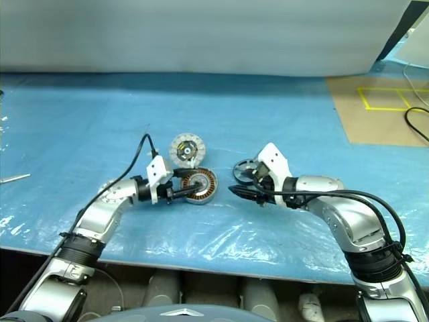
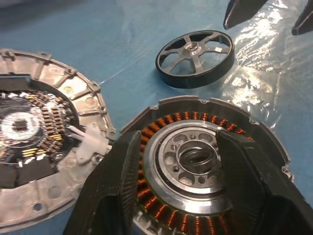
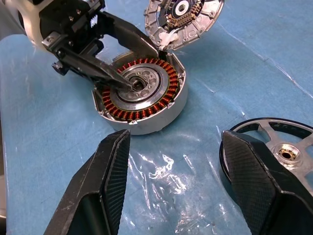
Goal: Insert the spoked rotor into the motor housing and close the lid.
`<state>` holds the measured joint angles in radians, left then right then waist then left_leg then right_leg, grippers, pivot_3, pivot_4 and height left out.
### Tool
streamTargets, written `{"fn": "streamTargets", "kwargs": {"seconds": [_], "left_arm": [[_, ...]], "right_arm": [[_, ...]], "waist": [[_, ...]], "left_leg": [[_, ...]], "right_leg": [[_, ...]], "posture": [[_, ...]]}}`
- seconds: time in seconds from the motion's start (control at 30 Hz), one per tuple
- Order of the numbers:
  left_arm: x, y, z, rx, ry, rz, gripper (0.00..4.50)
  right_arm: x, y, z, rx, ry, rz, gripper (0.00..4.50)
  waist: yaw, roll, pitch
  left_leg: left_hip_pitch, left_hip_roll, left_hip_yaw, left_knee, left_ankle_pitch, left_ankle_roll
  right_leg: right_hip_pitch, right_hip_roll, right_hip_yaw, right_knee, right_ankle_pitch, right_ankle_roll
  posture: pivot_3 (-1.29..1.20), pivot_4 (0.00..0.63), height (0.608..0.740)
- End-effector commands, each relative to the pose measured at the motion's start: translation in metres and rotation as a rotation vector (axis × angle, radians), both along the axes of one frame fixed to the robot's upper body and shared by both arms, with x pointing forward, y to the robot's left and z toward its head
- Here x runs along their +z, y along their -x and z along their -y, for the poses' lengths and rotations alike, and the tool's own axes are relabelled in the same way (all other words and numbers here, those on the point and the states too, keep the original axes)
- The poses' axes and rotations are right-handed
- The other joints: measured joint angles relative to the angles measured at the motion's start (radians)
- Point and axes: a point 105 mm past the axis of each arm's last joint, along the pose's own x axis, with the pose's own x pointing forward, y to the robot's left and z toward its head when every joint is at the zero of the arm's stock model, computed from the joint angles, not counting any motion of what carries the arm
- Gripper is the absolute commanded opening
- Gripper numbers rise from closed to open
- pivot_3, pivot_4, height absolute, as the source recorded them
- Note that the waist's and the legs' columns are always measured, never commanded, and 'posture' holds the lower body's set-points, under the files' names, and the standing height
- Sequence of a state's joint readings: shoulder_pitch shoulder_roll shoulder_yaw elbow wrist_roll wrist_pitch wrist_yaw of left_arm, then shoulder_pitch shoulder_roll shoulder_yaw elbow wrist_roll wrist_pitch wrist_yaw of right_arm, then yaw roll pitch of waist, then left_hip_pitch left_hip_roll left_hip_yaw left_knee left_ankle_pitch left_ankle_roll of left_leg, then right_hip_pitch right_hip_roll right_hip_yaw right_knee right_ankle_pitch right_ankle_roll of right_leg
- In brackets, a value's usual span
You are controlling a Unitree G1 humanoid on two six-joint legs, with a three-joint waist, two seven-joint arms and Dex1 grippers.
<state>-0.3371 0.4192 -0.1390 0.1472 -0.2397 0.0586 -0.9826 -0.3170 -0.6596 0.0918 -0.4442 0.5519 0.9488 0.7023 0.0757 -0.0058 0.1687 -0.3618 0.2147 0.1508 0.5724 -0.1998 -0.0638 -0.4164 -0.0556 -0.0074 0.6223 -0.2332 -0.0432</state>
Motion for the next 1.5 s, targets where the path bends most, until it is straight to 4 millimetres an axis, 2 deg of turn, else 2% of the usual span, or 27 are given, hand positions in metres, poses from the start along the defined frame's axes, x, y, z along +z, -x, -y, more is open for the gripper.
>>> {"fn": "streamTargets", "kwargs": {"seconds": [0.03,0.1,0.2,0.27,0.43,0.6,0.77,0.97,1.17,1.27,1.4,1.5], "left_arm": [[0.03,0.007,-0.009,-0.017,0.122,0.025,2.56],[0.042,0.012,-0.013,-0.026,0.187,0.019,2.56],[0.052,0.023,-0.02,-0.033,0.247,-0.044,2.59],[0.055,0.027,-0.024,-0.02,0.277,-0.079,2.59],[0.038,0.046,-0.036,0.03,0.263,-0.173,2.59],[0.028,0.059,-0.045,0.086,0.226,-0.19,2.59],[0.02,0.062,-0.056,0.156,0.209,-0.192,2.59],[0.018,0.064,-0.054,0.164,0.21,-0.206,2.59],[0.017,0.064,-0.049,0.155,0.209,-0.215,2.59],[0.016,0.063,-0.048,0.15,0.208,-0.217,2.59],[0.016,0.062,-0.046,0.147,0.204,-0.22,2.59],[0.015,0.062,-0.045,0.141,0.199,-0.223,2.59]], "right_arm": [[0.024,-0.003,-0.008,0.039,-0.077,0.05,3.09],[0.031,-0.003,-0.014,0.074,-0.109,0.051,3.09],[0.039,-0.005,-0.025,0.138,-0.139,0.045,2.5],[0.038,-0.006,-0.033,0.185,-0.136,0.041,1.88],[0.018,-0.015,-0.061,0.29,-0.093,0.012,0.11],[0.011,-0.025,-0.081,0.326,-0.079,0.009,0.05],[-0.001,-0.032,-0.087,0.332,-0.044,0.014,0.05],[-0.02,-0.034,-0.089,0.334,-0.026,-0.019,0.05],[-0.023,-0.035,-0.101,0.353,-0.039,-0.015,0.05],[-0.041,-0.035,-0.101,0.338,-0.002,-0.049,0.05],[-0.072,-0.031,-0.091,0.357,0.135,-0.043,0.05],[-0.08,-0.034,-0.083,0.324,0.153,-0.058,0.05]], "waist": [[-0.004,0.0,0.0],[-0.004,0.0,0.0],[-0.006,0.0,0.0],[-0.006,0.0,0.0],[-0.009,0.0,0.0],[-0.006,0.0,0.0],[-0.006,0.0,0.0],[-0.008,0.0,0.0],[-0.008,0.0,0.0],[-0.008,0.0,0.0],[-0.008,0.0,-0.001],[-0.008,0.0,-0.001]], "left_leg": [[0.0,0.0,0.0,0.0,0.0,0.0],[0.0,0.0,0.0,0.0,0.0,0.0],[0.0,0.0,0.0,0.0,0.0,0.0],[0.0,0.0,0.0,0.0,0.0,0.0],[0.0,0.001,0.0,0.0,0.0,0.0],[-0.002,0.001,0.0,0.0,0.0,0.0],[-0.002,0.001,0.0,0.001,0.0,0.0],[-0.002,0.002,0.0,0.0,0.0,0.0],[-0.002,0.002,0.0,0.001,0.0,0.0],[-0.002,0.002,0.0,0.001,0.0,0.0],[0.0,0.002,0.001,0.001,0.0,0.0],[0.008,0.003,0.001,0.0,0.0,0.0]], "right_leg": [[0.0,0.0,0.0,0.0,0.0,0.0],[0.0,0.0,0.0,0.0,0.0,0.0],[0.0,0.0,0.0,0.0,0.0,-0.001],[0.0,0.0,0.0,0.0,0.0,-0.001],[-0.001,0.001,0.0,0.0,0.0,-0.001],[-0.002,0.0,-0.001,0.0,0.0,-0.001],[-0.002,0.0,-0.001,0.0,-0.001,-0.001],[-0.002,0.001,-0.001,0.0,0.0,-0.001],[-0.002,0.001,-0.001,0.0,0.0,-0.001],[-0.002,0.001,-0.001,0.0,0.0,-0.001],[0.0,0.001,-0.001,0.001,0.0,-0.001],[0.008,0.001,-0.001,0.0,-0.001,-0.001]], "posture": [[0.0,0.15,0.74],[0.0,0.15,0.74],[0.0,0.15,0.74],[0.0,0.15,0.74],[0.0,0.15,0.74],[0.0,0.15,0.74],[0.0,0.15,0.74],[0.0,0.15,0.74],[0.0,0.15,0.74],[0.0,0.15,0.74],[0.0,0.15,0.74],[0.0,0.15,0.74]]}}
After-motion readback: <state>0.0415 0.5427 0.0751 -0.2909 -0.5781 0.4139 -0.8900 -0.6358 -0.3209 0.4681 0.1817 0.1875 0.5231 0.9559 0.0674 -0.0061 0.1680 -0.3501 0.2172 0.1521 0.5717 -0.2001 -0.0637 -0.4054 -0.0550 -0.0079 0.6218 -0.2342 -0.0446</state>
